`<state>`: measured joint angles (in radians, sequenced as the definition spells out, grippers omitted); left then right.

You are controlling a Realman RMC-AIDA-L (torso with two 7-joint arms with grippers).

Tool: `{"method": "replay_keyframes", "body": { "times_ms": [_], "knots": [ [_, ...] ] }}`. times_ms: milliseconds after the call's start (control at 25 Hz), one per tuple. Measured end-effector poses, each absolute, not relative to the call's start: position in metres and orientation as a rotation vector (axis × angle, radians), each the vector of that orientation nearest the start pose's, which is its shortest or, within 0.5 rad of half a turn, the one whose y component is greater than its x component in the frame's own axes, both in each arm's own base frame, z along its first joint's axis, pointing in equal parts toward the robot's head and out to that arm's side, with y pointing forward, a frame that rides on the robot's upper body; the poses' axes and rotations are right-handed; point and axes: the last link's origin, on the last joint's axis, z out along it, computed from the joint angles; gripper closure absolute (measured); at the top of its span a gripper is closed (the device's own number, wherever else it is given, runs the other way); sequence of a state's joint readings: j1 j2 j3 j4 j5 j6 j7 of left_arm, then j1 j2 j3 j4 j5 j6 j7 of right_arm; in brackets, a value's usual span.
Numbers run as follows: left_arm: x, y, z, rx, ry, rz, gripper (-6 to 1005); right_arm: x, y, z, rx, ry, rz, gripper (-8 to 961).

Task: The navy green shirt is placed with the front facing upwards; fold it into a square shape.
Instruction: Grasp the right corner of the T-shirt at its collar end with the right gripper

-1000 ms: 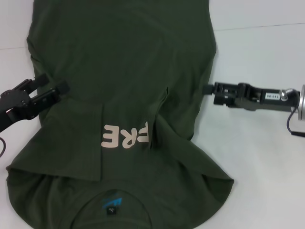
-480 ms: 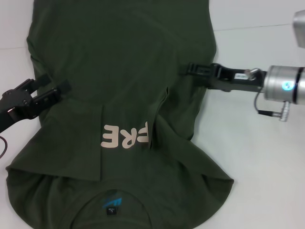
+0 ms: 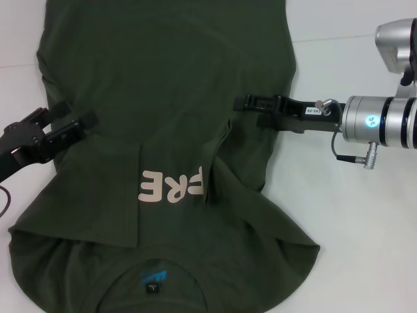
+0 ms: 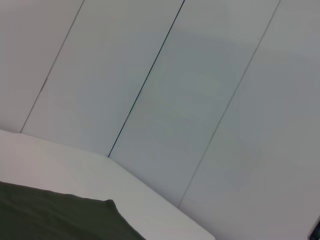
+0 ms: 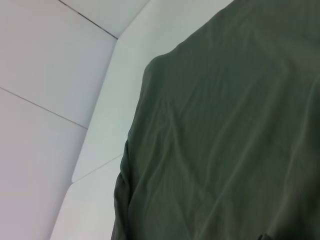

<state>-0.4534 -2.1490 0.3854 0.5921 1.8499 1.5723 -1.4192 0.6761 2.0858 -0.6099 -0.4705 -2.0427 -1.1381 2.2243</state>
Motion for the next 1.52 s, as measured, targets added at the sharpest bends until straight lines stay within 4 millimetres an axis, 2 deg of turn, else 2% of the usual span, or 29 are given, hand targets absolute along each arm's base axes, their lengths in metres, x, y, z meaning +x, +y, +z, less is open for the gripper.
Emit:
{"method": "replay_keyframes", "body": {
  "times_ms": [480,880,1520],
  "knots": [
    [-0.283,0.315,0.015,-2.262,-0.902,-1.122,95,0.268,0.394,-0.032,-2.0,1.807,0.78,5],
    [-0.285,0.314,0.015,-2.257,-0.905,-1.12,95,0.274,0.39,-0.033,-1.981,1.842,0.767,5],
    [-0.285,0.314,0.015,-2.257,-0.906,-1.121,95,0.31,0.363,-0.016,-1.883,1.944,0.782,6]
  ]
}}
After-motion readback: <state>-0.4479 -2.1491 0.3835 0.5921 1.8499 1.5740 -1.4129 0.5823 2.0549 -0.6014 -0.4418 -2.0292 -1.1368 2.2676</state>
